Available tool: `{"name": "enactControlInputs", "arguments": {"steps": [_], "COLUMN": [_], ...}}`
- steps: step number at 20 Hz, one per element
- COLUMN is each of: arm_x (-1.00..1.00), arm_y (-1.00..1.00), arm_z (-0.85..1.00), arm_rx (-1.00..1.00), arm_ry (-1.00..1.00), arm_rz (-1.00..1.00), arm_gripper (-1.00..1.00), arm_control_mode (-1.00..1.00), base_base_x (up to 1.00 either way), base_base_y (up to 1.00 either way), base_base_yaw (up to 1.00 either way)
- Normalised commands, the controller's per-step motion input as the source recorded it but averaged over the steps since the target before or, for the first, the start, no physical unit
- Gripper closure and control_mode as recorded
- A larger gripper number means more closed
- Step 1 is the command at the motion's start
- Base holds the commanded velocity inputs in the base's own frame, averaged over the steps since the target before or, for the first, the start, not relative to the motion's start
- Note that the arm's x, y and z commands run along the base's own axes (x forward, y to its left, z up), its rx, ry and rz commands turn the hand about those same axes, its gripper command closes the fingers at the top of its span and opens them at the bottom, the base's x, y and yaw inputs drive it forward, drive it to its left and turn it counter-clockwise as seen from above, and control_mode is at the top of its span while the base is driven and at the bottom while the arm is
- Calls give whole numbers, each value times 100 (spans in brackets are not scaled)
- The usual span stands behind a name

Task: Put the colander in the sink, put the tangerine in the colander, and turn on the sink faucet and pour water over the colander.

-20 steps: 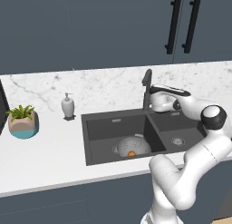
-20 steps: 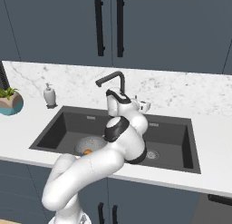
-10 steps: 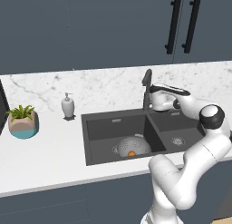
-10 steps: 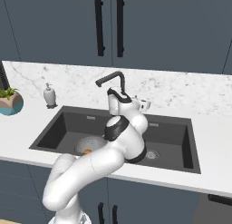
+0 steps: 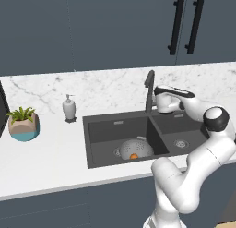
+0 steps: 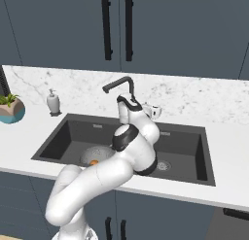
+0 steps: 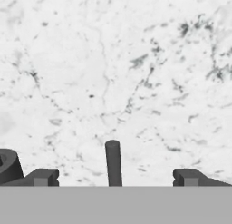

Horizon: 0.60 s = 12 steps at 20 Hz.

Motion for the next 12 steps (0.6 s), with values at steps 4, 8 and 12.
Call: {"name": "enactControlInputs", "arguments": {"steps": [4, 8, 12], "arm_x": [8, 2, 8], "arm_y": [0, 0, -1], "arm_z": [0, 0, 0], "arm_rx": [0, 0, 0], "arm_ry": [0, 0, 0], "arm_rz": [6, 4, 1], "arm_gripper": [-100, -100, -100], "arm_control_mode": [-100, -100, -100], "base_base_x": [0, 0, 0], "base_base_y": [0, 0, 0], "base_base_yaw": [0, 0, 0]}}
